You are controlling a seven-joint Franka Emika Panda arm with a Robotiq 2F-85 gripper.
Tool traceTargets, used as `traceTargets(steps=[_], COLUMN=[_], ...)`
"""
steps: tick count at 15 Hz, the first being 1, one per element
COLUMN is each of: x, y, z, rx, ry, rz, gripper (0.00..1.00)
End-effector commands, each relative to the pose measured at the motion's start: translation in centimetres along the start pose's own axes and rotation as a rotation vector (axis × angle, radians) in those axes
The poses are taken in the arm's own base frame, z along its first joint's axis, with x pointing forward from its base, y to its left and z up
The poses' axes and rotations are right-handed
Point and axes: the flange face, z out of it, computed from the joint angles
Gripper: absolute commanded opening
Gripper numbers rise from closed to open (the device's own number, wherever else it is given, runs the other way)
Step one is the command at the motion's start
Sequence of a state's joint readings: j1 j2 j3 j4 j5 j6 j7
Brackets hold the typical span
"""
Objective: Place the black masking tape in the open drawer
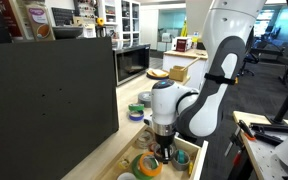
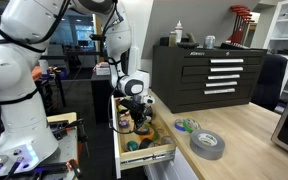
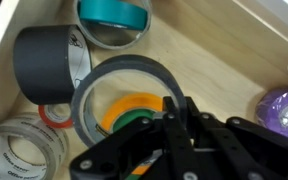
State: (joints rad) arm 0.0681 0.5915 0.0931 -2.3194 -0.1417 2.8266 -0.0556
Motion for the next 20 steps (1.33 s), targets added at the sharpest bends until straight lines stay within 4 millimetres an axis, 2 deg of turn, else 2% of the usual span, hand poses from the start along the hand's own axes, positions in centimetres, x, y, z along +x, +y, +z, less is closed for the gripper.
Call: traceTargets(steps=[1,5,6,7,11,16,18,20], x=[1.6,3.4,3.7,4.0,4.5,4.8,4.8,4.8], y=[-0.6,-0.5,-0.5,-0.4,0.1,1.1,1.9,2.9], z=[0.3,1.0,1.2,1.3,-0.1,-3.5,-5.3,-7.5], rx=[0.027,0.039,0.047,0.056,0.093,0.111,0.078,0.037], ry=[0.044,0.072,0.068,0.067,0.087,0.130,0.133,0.116], rz=[-0.038,-0.045,-0.042,-0.044,-0.015,0.010,0.032,0.067], gripper=[0.04,0.04,0.29,0.38,0.62,0.94,1.00,1.00])
